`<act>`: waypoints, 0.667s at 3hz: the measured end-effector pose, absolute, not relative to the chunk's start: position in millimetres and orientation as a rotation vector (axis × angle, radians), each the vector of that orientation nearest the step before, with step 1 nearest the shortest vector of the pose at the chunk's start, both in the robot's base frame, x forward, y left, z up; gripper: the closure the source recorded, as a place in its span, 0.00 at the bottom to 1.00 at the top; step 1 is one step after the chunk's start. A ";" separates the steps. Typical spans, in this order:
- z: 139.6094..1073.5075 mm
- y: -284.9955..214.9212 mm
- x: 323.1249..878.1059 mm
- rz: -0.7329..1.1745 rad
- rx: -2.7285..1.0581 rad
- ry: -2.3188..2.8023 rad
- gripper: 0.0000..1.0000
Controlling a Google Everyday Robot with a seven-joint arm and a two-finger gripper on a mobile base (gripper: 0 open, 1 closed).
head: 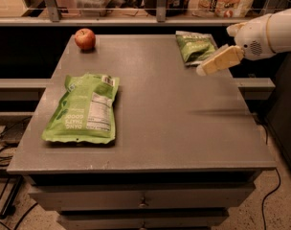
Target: Move green jalapeno chip bag near apple
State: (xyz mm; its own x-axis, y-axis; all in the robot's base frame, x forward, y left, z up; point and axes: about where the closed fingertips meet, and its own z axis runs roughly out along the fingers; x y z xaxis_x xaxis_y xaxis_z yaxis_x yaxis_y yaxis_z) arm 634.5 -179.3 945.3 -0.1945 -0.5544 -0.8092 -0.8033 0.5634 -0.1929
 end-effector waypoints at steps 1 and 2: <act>935.0 -179.3 671.2 0.350 -1.024 1.889 0.00; 924.4 -185.5 713.5 0.355 -0.937 1.897 0.00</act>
Offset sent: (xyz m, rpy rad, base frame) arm 0.1224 -0.0201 -0.0281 0.1336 -0.0096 -0.1843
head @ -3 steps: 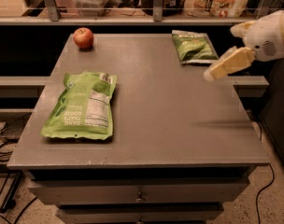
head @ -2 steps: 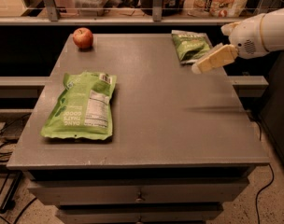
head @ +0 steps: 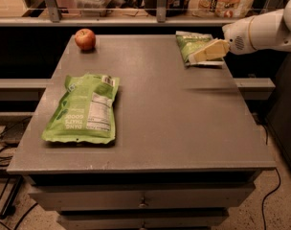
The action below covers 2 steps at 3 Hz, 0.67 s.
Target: Move green jalapeno chip bag near apple
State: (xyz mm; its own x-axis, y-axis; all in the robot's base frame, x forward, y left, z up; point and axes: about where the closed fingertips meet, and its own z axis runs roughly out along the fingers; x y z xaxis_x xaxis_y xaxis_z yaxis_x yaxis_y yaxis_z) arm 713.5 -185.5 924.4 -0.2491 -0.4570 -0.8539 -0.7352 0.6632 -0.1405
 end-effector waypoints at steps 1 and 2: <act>924.3 -185.4 713.5 0.356 -0.937 1.897 0.00; 915.6 -185.8 726.3 0.366 -0.883 1.880 0.00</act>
Offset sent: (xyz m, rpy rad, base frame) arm 0.0354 -0.0082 -0.0211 0.1134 -0.0540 -0.0943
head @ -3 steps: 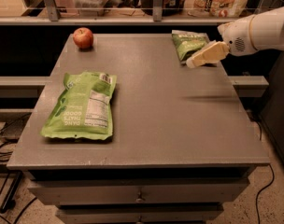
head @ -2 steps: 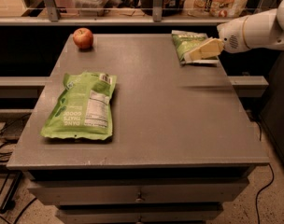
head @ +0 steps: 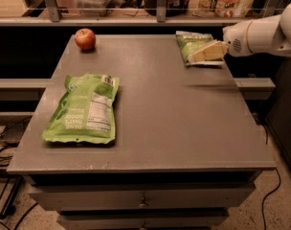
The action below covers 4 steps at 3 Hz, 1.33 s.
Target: Move green jalapeno chip bag near apple
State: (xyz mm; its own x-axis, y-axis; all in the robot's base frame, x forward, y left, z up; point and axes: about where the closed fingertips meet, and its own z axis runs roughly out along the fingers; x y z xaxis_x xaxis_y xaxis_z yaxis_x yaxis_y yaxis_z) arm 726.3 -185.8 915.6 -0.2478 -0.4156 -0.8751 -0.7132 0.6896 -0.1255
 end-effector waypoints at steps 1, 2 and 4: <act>904.1 -188.5 747.4 0.359 -0.804 1.866 0.00; 890.5 -193.5 768.3 0.342 -0.741 1.873 0.00; 862.5 -205.0 799.3 0.297 -0.643 1.939 0.17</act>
Offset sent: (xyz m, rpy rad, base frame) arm 0.0679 -0.0225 -0.0404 0.0816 -0.0338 -0.1868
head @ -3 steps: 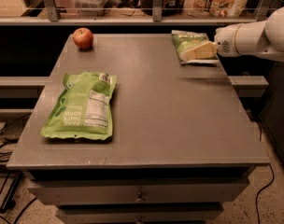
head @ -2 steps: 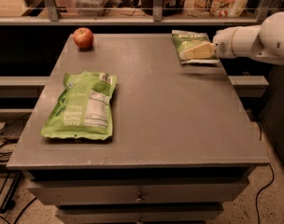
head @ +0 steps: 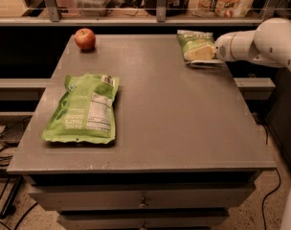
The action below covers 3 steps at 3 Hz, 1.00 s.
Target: Move green jalapeno chip bag near apple
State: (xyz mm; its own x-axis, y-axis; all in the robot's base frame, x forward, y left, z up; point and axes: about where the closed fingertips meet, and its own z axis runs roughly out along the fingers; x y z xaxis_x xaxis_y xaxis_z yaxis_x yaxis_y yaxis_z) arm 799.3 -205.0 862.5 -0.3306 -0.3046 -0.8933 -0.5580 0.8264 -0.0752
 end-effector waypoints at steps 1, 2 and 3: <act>862.1 -198.8 804.8 0.257 -0.657 1.958 0.40; 870.0 -184.1 808.8 0.241 -0.697 1.949 0.64; 890.8 -155.8 811.9 0.235 -0.789 1.898 0.86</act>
Offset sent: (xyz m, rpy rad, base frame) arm 0.0129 0.0330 0.0222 -0.1007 -0.0225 0.0328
